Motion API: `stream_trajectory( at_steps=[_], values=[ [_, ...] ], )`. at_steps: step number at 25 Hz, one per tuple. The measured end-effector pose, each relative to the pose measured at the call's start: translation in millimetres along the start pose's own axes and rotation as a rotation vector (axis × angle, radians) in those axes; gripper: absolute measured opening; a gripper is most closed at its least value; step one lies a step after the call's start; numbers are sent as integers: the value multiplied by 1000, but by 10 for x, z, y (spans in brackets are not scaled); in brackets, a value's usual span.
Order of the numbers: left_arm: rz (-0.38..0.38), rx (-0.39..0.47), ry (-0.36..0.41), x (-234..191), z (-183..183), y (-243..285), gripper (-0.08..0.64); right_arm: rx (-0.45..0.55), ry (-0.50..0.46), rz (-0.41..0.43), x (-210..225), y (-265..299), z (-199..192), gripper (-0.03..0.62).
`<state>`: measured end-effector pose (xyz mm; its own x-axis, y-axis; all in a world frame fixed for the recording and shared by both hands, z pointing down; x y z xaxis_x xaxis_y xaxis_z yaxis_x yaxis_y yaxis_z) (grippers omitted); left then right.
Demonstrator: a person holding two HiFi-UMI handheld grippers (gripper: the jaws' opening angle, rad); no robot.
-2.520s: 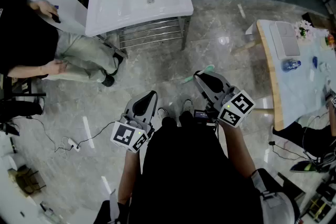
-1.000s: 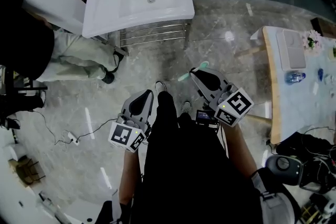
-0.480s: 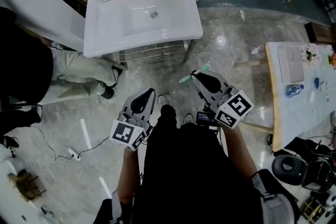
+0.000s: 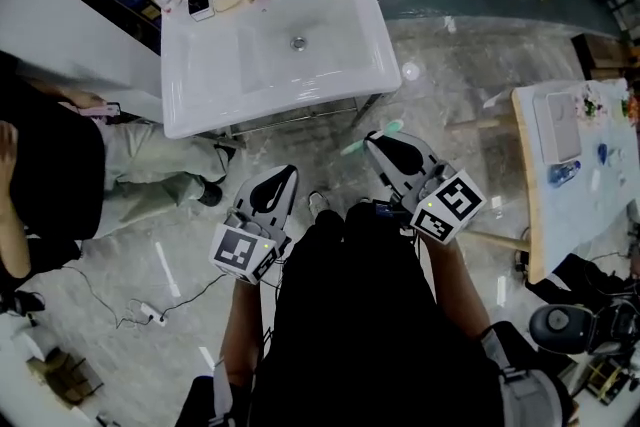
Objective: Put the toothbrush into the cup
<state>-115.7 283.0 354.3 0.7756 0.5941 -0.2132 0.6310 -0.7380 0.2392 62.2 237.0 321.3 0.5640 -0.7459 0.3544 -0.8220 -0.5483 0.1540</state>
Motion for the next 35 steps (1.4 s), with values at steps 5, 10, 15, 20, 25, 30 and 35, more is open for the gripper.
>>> stream_trajectory(
  at_steps=[5,10,15,20,25,30,35],
  values=[
    [-11,1,-25,-207,61,131,12,-16,13,-18,153,191,52,41],
    [-14,-4,-42,-361,89,329,12,-19,24,-12,366,420,93,41],
    [8,-17,-53,-595,165,609,12,-19,40,20,661,694,205,41],
    [33,-27,-49,-848,353,1017,11,-18,46,46,1090,958,401,41],
    [68,-30,-62,-1078,557,1490,11,-26,55,94,1557,1221,601,41],
    [97,-31,-59,-1228,713,1949,11,-35,77,135,2011,1409,745,41],
    [129,-52,-67,-1393,771,2297,12,-49,106,168,2402,1612,770,41]
  ],
)
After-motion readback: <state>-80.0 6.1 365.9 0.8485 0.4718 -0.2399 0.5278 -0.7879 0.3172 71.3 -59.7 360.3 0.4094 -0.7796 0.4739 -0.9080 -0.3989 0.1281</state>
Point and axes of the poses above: the fingertips, and each gripper's own axes: y forward along the fingers, x to its right, z out of its top, the point moved 4 cm from there along -y, backward along the fingers, and after that the axes turned 1 degree about z, right-handed, at the moved point
